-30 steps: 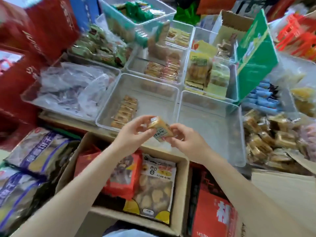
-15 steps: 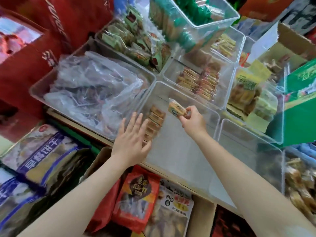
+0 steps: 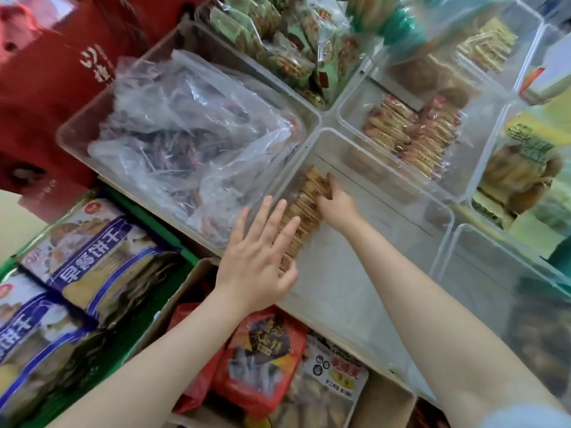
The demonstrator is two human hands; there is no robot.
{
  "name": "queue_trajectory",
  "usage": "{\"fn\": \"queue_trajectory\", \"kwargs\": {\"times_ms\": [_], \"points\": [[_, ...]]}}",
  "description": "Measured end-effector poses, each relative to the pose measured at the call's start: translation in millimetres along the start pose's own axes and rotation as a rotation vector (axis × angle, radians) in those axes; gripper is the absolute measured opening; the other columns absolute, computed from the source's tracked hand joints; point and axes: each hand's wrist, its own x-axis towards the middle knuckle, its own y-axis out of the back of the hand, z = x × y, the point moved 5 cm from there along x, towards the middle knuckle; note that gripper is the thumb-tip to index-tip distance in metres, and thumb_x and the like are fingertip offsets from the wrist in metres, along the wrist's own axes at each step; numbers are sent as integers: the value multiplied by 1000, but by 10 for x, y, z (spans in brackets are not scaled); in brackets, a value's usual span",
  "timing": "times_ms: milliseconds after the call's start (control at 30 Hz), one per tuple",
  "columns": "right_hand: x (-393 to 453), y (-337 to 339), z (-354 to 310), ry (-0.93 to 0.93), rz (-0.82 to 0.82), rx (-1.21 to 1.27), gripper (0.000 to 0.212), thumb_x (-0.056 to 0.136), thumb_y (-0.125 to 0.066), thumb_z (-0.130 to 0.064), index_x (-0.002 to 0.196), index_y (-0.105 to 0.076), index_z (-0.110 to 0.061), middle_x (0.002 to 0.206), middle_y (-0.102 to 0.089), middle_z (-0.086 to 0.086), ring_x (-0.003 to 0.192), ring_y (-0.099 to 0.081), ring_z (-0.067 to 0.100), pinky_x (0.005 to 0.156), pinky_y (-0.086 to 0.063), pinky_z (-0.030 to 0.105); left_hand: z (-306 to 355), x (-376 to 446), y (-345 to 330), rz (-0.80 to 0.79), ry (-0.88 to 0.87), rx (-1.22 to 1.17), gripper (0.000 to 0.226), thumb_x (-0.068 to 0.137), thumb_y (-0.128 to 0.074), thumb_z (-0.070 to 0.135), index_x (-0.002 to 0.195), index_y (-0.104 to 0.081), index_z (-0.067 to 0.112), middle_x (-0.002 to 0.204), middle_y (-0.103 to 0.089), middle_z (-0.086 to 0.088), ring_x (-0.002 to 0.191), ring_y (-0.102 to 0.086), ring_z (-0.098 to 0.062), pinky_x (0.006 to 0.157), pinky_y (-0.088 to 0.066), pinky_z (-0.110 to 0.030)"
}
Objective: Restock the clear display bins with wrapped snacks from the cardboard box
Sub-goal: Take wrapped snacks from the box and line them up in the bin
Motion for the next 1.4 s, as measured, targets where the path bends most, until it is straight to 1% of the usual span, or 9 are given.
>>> {"fn": "queue_trajectory", "kwargs": {"times_ms": [200, 400, 500, 600, 667, 833, 1067, 1200, 1400], "points": [[-778, -50, 11, 43, 29, 53, 83, 95, -56, -24, 160, -5, -29, 146, -34, 17, 131, -44, 33, 107, -37, 41, 4, -7, 2, -58, 5, -6, 74, 89, -40, 52, 158, -30, 24, 168, -11, -8, 156, 1, -23, 124, 3, -50], [-2133, -34, 262, 256, -108, -45, 31, 100, -53, -21, 129, -61, -22, 130, -55, 0, 120, -52, 14, 101, -38, 25, 57, -28, 135, -219, 8, 59, 72, 100, -27, 50, 161, 0, 23, 166, 20, -7, 151, 26, -22, 122, 16, -49], [-2735, 368, 533, 276, 9, 10, 21, 101, -53, -21, 113, -71, -19, 109, -67, -1, 101, -60, 14, 95, -47, 37, 329, -196, 266, -195, -13, -14, 66, 101, -38, 37, 160, -18, 16, 169, -3, -12, 156, 4, -28, 125, 1, -50], [-3395, 822, 911, 253, 210, 118, 18, 98, -56, -16, 103, -73, -17, 92, -71, 1, 87, -65, 20, 87, -51, 43, 1044, -613, 365, -235, -136, -255, 50, 98, -48, 30, 144, -49, 11, 147, -51, -14, 137, -44, -33, 112, -33, -43], [-3836, 1055, 1215, 236, 313, 178, 16, 96, -56, -16, 96, -72, -17, 85, -70, -2, 81, -66, 20, 84, -52, 44, 1666, -968, 379, -337, -219, -360, 41, 101, -51, 29, 140, -55, 16, 135, -60, -9, 124, -55, -29, 101, -40, -39], [-4906, 1408, 2252, 167, 515, 279, 15, 94, -54, -25, 93, -69, -26, 77, -69, -8, 70, -65, 11, 76, -55, 41, 3247, -1803, 383, -489, -479, -483, 37, 99, -56, 32, 136, -57, 26, 123, -60, 1, 115, -59, -20, 94, -43, -31], [-6218, 1478, 3901, -48, 748, 335, 19, 98, -53, -16, 102, -71, -21, 77, -64, -4, 68, -56, 9, 71, -50, 31, 4853, -2879, 460, -555, -645, -784, 61, 95, -55, 53, 149, -26, 54, 161, -16, 24, 141, -23, 3, 112, -26, -24], [-6424, 1350, 4520, -124, 536, 261, 19, 102, -49, -28, 107, -68, -28, 89, -65, -9, 79, -60, 6, 73, -51, 26, 5214, -3249, 254, -496, -658, -746, 54, 98, -55, 50, 148, -33, 51, 161, 1, 34, 147, -3, 5, 118, -16, -34], [-6272, 1019, 4796, -135, 1, -47, 32, 96, -62, -36, 125, -63, -25, 122, -63, -5, 110, -60, 15, 93, -53, 33, 5209, -3355, 148, -417, -561, -723, 49, 94, -52, 46, 142, -44, 48, 161, -2, 36, 152, -7, -3, 120, -19, -49]]}}
